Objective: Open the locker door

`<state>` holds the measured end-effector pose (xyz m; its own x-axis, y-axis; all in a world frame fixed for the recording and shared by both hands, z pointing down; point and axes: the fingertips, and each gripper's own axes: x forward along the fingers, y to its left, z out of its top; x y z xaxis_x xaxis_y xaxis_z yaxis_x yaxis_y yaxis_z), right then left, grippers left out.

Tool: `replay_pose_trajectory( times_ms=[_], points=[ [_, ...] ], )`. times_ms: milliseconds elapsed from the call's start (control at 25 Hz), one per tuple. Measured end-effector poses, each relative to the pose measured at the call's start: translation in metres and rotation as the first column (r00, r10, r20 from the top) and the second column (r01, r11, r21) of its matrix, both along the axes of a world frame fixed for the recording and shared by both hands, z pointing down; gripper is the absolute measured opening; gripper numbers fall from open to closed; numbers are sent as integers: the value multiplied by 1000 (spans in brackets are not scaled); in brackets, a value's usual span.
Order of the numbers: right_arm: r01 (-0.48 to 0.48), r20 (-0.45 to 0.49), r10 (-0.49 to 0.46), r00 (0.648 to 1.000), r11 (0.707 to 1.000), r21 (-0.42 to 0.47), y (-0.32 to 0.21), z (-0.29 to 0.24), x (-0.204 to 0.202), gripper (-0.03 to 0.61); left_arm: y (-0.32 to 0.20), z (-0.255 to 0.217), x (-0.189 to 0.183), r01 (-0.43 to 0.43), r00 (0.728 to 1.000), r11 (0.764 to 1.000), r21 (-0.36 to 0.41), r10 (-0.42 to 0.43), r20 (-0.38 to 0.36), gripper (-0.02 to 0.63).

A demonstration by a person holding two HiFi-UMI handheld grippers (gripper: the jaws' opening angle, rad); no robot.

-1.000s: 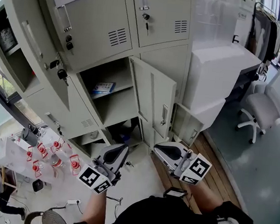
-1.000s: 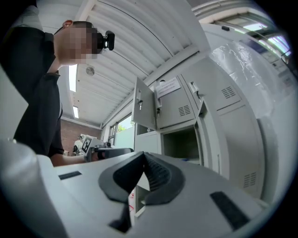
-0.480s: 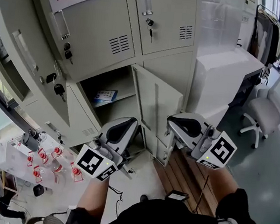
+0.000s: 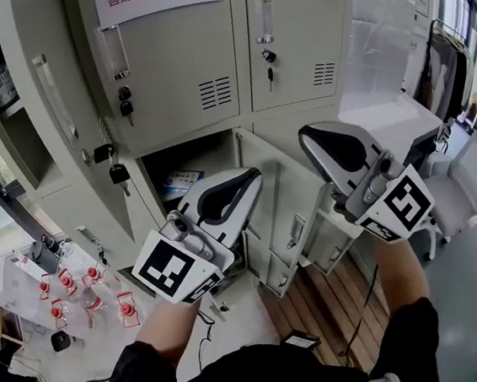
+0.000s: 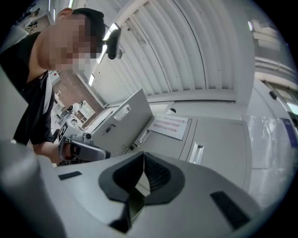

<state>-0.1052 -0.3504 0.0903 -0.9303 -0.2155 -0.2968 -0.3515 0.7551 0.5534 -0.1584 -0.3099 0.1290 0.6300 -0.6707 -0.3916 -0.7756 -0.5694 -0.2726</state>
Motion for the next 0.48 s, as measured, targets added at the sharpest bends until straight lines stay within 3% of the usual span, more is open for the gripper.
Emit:
replay_pose_trajectory(
  times_ms=[320, 480],
  points=[
    [-59, 16, 58, 998, 998, 6, -48, -56, -20, 20, -26, -44, -7, 32, 999, 998, 47, -31, -26, 18],
    [-83, 19, 83, 996, 997, 7, -76, -74, -24, 77, -38, -64, -7, 71, 997, 996, 60, -69, -25, 18]
  ],
)
